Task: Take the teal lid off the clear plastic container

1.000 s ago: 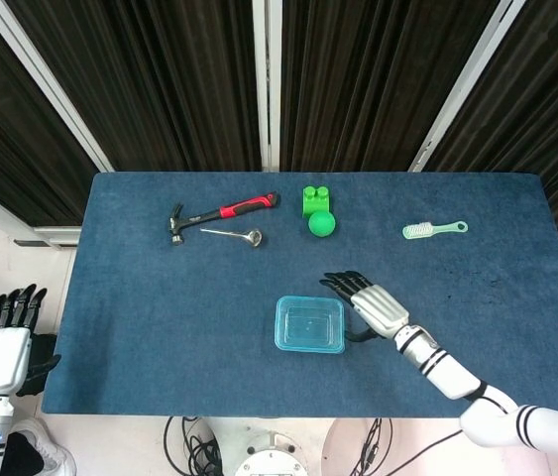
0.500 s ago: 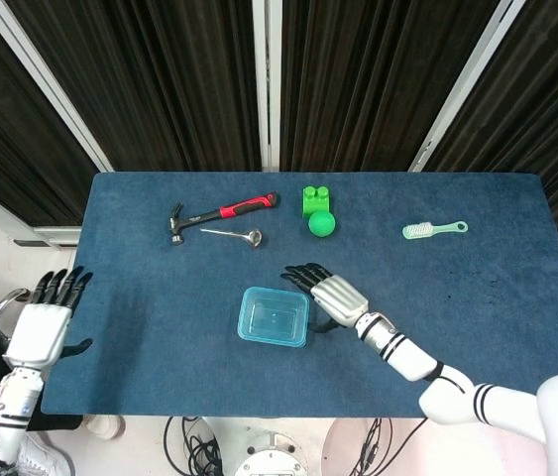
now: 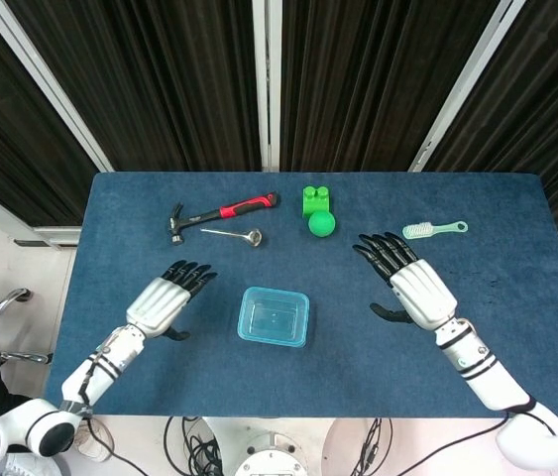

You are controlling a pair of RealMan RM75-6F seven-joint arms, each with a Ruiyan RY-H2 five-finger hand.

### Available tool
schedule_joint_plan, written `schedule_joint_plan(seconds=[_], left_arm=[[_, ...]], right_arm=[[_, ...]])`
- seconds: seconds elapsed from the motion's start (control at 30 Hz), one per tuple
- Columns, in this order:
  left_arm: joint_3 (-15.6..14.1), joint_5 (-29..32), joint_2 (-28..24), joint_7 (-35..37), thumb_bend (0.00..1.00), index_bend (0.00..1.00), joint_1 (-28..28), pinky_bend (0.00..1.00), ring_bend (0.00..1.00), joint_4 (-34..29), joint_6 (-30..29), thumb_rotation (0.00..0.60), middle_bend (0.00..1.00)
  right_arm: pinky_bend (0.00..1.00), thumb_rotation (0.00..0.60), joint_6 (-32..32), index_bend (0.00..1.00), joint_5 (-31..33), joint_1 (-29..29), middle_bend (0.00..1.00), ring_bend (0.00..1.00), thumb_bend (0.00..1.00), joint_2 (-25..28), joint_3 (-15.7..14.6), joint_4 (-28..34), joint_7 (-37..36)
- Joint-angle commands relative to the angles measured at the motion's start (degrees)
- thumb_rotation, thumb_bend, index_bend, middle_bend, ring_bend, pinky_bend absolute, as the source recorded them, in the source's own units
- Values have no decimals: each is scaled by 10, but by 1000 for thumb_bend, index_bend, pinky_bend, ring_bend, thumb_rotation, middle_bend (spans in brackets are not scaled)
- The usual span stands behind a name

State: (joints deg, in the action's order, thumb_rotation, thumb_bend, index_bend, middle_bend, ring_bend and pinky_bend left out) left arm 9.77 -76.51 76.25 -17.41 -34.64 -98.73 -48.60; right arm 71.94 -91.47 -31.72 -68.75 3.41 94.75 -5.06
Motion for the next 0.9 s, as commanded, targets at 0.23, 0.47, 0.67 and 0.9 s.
schedule_joint_plan(seconds=[0.23, 0.47, 0.67, 0.9], left_arm=[[12, 214, 64, -177, 0, 0, -114, 0, 0, -57, 36, 600, 0], [2, 326, 89, -250, 0, 0, -175, 0, 0, -87, -9, 600, 0], [5, 391, 113, -266, 0, 0, -216, 0, 0, -76, -33, 600, 0], [6, 456, 119, -269, 0, 0, -255, 0, 0, -59, -32, 600, 0]], right_arm=[[0, 600, 20, 0, -20, 23, 0, 0, 130, 0, -14, -11, -18], [0, 600, 29, 0, -32, 36, 0, 0, 130, -4, -23, -32, -45], [0, 600, 36, 0, -39, 44, 0, 0, 130, -5, -27, -41, -58], [0, 600, 30, 0, -49, 46, 0, 0, 131, -10, -34, -43, -59]])
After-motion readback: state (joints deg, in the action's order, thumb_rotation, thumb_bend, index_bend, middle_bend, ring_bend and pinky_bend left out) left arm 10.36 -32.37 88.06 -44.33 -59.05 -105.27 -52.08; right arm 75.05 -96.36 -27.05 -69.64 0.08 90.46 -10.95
